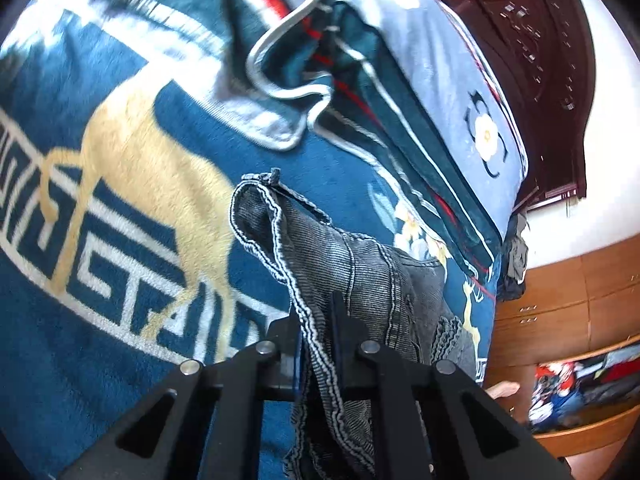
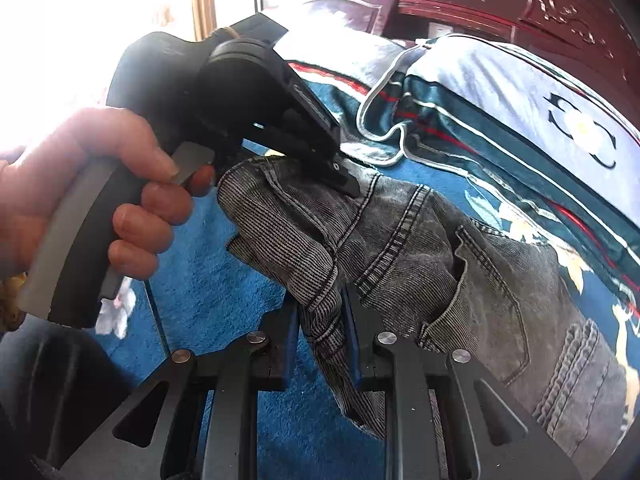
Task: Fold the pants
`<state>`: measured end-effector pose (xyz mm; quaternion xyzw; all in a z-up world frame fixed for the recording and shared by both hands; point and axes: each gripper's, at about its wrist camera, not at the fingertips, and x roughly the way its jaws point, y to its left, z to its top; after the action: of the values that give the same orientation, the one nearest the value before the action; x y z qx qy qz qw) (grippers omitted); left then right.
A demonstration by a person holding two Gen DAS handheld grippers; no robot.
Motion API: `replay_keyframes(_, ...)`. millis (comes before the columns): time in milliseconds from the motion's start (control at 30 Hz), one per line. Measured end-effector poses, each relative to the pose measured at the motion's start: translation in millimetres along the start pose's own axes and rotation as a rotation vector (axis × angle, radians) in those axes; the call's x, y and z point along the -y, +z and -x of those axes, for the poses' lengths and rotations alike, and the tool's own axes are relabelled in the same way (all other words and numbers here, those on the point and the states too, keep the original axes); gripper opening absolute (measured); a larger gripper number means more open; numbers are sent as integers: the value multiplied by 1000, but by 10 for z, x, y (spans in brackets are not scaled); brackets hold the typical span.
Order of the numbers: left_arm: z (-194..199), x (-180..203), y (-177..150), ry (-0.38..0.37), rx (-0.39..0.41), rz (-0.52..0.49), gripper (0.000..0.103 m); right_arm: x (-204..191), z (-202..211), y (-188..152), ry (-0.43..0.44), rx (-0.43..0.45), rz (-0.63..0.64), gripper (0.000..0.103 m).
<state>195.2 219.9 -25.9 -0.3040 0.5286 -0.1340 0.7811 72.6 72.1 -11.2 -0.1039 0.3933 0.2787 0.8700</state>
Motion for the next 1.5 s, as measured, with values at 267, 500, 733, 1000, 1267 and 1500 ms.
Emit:
replay_keyframes(267,133,550,2,21,30,-138,11,165,289,-24,-5,67,-80,18)
replay_keyframes(500,175,1031,-95,21,35,-236,11,429,539,-79,10,109,-191,18)
replay_keyframes(733,130,1480,-251,14,27,-311,11,638,781,-230,3,141,-272,17)
replay_keyframes(1000,-47,2067,-485,-1,-7,-410,10,910,1071,-460,-5,180,-367,16)
replay_keyframes(1267,-370,2604,-798,-7,-66,-494,10,1212,1314,-761,-9,198,-468,16)
replay_keyframes(1500,-783,3033,-1028,29,-119,-557,10,1594,1496,-1082,20,216,-626,16)
